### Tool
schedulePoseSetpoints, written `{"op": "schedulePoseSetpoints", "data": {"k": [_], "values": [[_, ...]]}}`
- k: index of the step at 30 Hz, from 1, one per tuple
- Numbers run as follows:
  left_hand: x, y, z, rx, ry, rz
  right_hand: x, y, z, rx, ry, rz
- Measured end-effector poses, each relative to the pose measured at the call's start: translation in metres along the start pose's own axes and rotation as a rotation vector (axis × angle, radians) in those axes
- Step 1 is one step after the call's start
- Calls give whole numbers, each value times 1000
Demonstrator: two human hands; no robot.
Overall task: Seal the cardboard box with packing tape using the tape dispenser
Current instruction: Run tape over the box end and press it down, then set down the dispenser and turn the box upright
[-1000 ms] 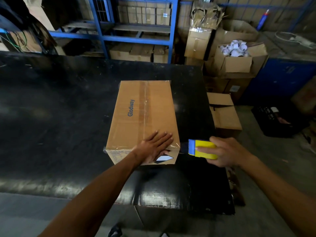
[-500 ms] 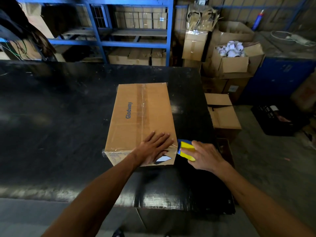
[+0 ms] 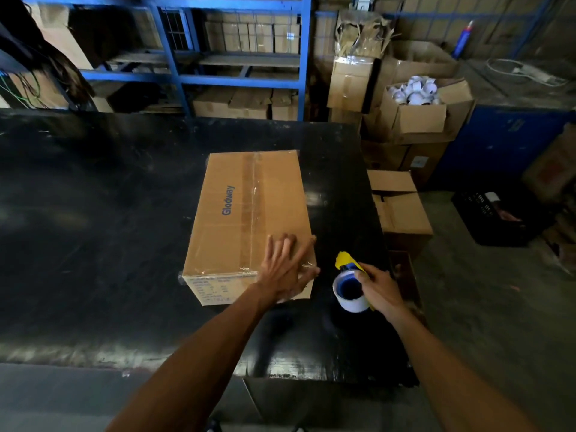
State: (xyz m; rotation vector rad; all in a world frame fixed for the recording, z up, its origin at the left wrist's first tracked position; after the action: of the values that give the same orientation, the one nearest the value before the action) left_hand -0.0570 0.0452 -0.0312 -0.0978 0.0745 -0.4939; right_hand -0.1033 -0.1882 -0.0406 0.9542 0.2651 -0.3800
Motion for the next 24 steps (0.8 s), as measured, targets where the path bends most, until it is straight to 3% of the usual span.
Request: {"op": "schedulePoseSetpoints", "data": {"k": [4, 8, 14, 17, 20, 24], "values": [[13, -2, -2, -125, 114, 234, 5, -26, -12, -151, -116, -112], [19, -6, -2, -90, 187, 287, 11, -49, -22, -157, -103, -168], [18, -7, 1, -63, 175, 300, 9, -66, -35, -134, -115, -170], [8, -13, 5, -57, 100, 415, 16, -52, -27, -216, -72, -215], [-6, -22, 8, -119, 62, 585, 23, -12, -19, -184, -37, -115], [-9, -20, 10, -213, 142, 634, 42, 64, -30, -238, 56, 125]]}}
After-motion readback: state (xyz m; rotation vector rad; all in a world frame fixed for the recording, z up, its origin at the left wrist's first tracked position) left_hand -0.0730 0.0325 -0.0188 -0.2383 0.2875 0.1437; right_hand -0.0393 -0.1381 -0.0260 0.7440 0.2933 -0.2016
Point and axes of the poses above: each hand's wrist, its own x-axis towards the middle knuckle, its own z-axis out of the back of the hand, y = z × x, the point moved 2 cm from there along x, towards the middle knuckle, and after that the axes turned 7 degrees about y, right-handed, at the moved point
